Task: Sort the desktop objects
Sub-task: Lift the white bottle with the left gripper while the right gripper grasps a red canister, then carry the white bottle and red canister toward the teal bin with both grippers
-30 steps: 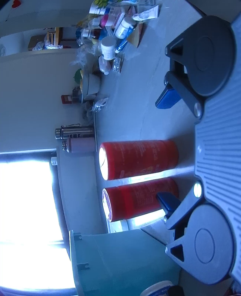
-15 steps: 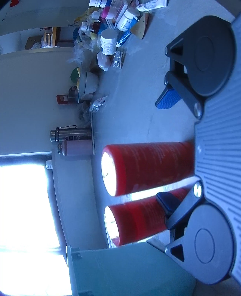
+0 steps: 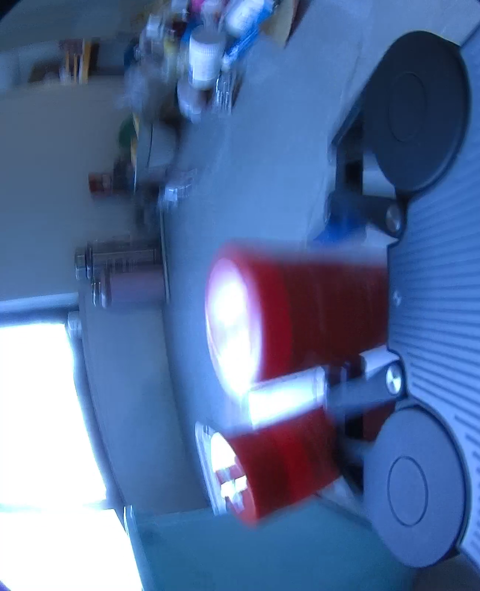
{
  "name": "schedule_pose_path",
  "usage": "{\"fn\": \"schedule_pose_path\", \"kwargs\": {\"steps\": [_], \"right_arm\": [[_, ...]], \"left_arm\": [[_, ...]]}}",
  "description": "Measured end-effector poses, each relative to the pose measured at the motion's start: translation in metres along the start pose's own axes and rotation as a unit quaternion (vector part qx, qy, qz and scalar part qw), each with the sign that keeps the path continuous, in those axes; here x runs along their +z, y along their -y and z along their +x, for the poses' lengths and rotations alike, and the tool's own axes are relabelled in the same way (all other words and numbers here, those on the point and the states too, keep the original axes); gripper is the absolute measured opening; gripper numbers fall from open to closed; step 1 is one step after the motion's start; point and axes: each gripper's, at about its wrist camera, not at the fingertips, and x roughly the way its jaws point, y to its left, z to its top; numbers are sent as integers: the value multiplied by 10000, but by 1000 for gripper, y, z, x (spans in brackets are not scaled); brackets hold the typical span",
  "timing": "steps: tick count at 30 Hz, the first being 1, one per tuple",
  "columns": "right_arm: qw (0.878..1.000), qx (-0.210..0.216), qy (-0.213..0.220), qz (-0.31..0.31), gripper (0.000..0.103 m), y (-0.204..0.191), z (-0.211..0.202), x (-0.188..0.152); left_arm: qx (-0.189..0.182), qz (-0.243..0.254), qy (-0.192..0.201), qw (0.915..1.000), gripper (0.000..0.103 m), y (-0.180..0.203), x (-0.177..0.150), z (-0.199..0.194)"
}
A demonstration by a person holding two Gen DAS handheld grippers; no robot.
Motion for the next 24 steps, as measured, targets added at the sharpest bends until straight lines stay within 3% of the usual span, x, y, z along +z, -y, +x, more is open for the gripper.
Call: {"fn": "schedule_pose_path", "kwargs": {"steps": [9, 24], "right_arm": [[9999, -86, -37, -126, 50, -8, -9, -5], [9996, -201, 35, -194, 50, 5, -65, -10]], "left_arm": [[45, -83, 46, 9999, 49, -3, 3, -4], [103, -128, 167, 9997, 49, -2, 2, -32]]}}
